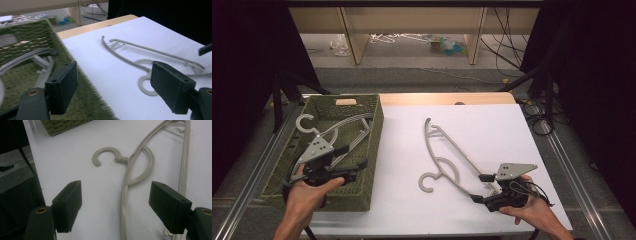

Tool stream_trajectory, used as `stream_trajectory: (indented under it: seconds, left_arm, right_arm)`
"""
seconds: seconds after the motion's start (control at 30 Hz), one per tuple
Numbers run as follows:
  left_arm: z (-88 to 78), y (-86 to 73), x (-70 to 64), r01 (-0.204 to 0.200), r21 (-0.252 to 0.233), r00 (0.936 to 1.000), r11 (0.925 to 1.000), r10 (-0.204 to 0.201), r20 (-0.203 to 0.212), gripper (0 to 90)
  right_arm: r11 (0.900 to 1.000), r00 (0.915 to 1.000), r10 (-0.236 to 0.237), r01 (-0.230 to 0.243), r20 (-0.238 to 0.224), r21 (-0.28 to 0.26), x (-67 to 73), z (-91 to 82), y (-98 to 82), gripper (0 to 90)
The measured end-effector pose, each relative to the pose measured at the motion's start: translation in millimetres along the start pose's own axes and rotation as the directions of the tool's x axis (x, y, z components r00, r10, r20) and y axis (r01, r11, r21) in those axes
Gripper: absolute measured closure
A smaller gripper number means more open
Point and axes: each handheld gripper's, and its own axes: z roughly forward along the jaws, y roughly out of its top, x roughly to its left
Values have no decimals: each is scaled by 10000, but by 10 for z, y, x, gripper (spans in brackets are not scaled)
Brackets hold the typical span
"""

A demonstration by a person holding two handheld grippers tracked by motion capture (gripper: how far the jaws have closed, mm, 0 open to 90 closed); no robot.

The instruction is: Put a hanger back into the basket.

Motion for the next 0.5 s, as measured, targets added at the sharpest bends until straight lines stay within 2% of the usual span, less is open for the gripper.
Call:
stream_trajectory:
  seconds: [0.13, 0.3, 0.5]
  left_arm:
    - [96, -61, -200, -346, 102, 9991, 9993, 343, 259, 229]
    - [176, -136, -417, -723, -43, 9960, 9974, 724, 517, 228]
    - [239, -271, -600, -769, -55, 9922, 9970, 770, 976, 210]
  right_arm:
    - [10000, 10000, -40, 40, 14, -52, -6, -1, 0, 271]
    - [10000, 10000, -45, 46, 43, -58, -6, -1, -4, 271]
    - [10000, 9999, -3, 4, 112, -64, 6, -1, -4, 262]
